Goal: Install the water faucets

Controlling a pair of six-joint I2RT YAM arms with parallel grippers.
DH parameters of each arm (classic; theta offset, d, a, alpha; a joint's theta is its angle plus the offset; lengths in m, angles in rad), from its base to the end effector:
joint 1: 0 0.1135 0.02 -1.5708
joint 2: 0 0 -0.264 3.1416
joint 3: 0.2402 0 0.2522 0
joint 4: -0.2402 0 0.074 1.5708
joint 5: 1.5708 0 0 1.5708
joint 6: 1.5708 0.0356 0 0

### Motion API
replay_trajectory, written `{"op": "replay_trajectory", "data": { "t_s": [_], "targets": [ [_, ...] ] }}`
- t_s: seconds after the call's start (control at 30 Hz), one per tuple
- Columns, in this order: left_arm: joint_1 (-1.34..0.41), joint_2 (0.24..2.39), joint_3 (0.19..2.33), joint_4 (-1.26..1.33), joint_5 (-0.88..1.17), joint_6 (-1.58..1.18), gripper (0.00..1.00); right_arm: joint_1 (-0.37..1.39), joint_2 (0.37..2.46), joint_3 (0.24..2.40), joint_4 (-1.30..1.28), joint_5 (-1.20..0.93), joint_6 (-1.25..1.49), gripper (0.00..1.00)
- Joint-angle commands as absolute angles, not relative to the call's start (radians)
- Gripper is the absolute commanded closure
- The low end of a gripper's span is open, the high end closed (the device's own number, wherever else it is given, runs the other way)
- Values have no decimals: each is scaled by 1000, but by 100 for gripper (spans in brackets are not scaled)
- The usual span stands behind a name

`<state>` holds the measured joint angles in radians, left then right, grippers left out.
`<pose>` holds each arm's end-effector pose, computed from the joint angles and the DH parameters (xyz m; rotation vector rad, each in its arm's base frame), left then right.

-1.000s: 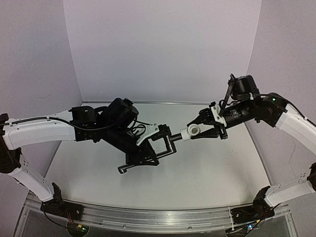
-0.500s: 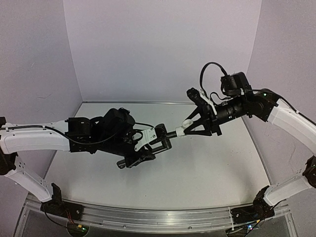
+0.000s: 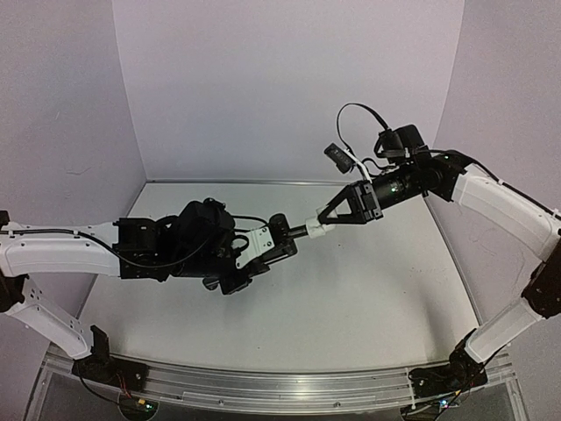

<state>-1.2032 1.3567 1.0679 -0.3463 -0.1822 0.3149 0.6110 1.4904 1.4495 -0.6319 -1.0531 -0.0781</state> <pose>0.1151 -0.2810 0.2945 1.4452 1.6714 -0.2971 0.2424 0.2076 0.3695 -1.2800 1.8020 1.4636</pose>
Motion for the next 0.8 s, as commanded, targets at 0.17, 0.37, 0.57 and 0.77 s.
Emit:
{"op": "replay_trajectory", "data": {
  "t_s": [0.17,0.37,0.57,0.77],
  "targets": [
    [-1195,1342,1157,-360,-28,210,100,603,1461,1629,-587,-931,-248,18],
    [-1142,1356,1191,-411,170,87,100,603,1382,1650,-593,-848,-625,8],
    [-1079,1355,1210,-411,386,-8,100,606,1279,1543,-624,-814,-1062,2],
    [-1055,1363,1244,-428,570,-58,100,614,1201,1441,-638,-816,-1372,2]
  ]
}}
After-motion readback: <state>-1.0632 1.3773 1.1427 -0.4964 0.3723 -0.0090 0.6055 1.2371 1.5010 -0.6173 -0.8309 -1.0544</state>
